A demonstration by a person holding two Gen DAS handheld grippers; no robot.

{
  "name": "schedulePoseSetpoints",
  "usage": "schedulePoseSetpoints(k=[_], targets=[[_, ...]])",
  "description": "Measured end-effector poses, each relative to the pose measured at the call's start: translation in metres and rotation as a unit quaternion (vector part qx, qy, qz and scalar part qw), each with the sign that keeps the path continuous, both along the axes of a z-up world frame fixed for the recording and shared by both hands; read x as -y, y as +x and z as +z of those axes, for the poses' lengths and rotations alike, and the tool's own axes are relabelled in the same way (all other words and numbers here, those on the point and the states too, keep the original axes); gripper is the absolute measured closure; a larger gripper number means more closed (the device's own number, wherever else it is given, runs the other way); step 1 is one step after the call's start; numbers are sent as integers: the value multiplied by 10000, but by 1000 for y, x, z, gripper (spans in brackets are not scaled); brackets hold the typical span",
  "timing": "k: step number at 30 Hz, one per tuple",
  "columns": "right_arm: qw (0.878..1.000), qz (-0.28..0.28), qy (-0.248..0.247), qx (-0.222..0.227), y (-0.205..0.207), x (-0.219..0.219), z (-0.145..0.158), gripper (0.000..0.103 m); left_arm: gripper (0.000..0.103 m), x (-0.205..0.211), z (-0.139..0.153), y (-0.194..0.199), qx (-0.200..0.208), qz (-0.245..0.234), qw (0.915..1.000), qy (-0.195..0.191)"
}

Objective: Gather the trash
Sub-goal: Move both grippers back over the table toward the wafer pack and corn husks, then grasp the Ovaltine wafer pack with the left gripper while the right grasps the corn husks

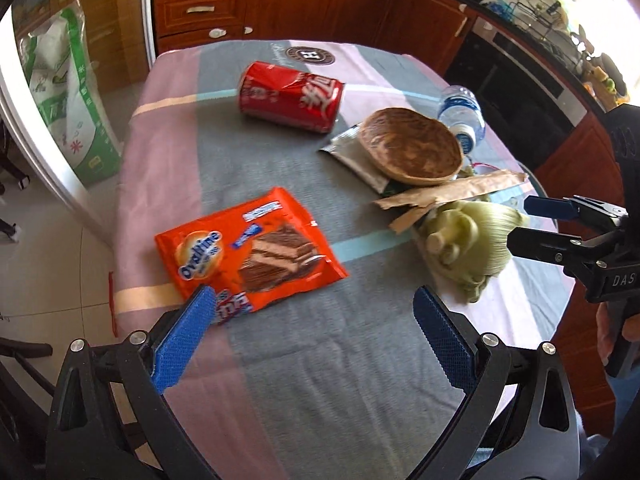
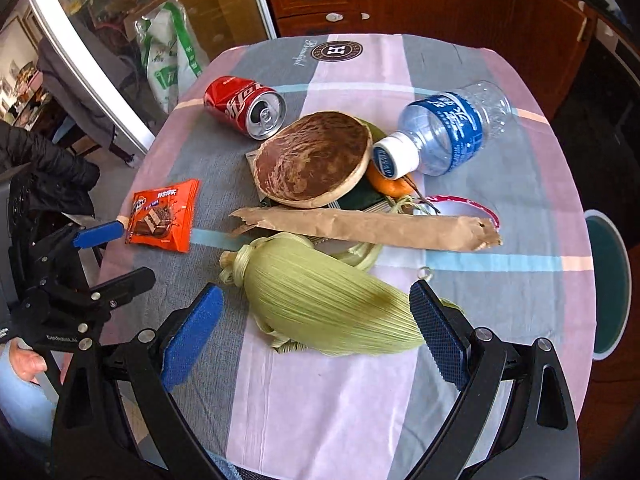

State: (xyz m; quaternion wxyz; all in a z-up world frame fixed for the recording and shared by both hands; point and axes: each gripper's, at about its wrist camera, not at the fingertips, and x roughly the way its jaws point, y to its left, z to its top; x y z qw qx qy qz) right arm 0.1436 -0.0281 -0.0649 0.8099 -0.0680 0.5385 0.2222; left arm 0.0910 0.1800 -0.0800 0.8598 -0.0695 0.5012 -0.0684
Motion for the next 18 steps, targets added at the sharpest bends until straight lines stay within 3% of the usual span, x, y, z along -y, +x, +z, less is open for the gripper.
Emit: schedulePoseSetpoints(k=[9,18], targets=[[9953,364,-878,162,0,-30,-22,13,4,-32,-27,-2,-164,-234,9989,379],[9763,900,-1873,607,-17,-55,-40,12,4,-45,-28,-1,-36,-350,9953,897]])
